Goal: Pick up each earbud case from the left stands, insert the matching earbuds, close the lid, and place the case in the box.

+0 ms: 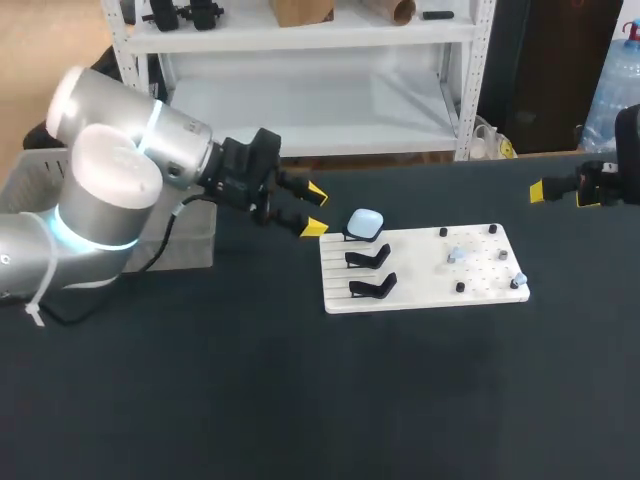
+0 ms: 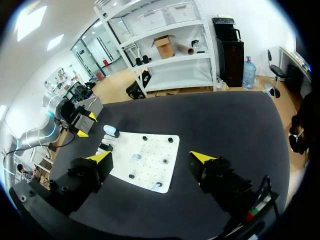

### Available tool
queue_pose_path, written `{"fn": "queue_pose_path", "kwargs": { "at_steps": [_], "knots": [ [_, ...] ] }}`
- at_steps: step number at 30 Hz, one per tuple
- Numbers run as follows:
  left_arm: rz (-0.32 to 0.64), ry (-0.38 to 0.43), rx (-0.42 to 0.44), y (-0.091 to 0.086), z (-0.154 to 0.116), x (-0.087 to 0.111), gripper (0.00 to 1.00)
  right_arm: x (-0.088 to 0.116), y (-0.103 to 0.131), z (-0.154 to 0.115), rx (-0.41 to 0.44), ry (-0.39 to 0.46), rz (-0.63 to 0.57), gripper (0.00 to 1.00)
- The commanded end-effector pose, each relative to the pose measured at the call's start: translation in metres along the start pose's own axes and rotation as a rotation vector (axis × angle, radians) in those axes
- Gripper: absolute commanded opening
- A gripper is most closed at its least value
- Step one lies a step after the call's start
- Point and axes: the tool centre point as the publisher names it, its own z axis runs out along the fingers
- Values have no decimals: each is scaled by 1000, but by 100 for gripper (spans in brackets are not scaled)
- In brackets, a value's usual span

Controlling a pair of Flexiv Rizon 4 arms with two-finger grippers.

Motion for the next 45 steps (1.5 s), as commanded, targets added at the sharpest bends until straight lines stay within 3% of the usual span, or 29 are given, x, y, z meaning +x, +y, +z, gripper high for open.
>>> {"fn": "queue_pose_path", "kwargs": {
  "at_steps": [1,5,10,15,17,19,45],
  "knots": [
    [7,-6,-6,3,12,2,89,0,-1,0,-2,0,-1,100],
    [10,-10,0,8,21,3,86,0,-1,0,-2,0,-1,100],
    [0,-28,-10,14,28,5,68,0,-1,0,-2,0,-1,100],
    [0,-35,-11,16,36,6,61,0,-1,0,-2,0,-1,100],
    [3,-35,-8,16,38,6,50,0,-1,0,-2,0,-1,100],
    [4,-37,-4,16,40,6,47,0,-1,0,-2,0,-1,100],
    [2,-51,-6,22,63,8,40,0,-1,0,-2,0,-1,100]
  ]
}}
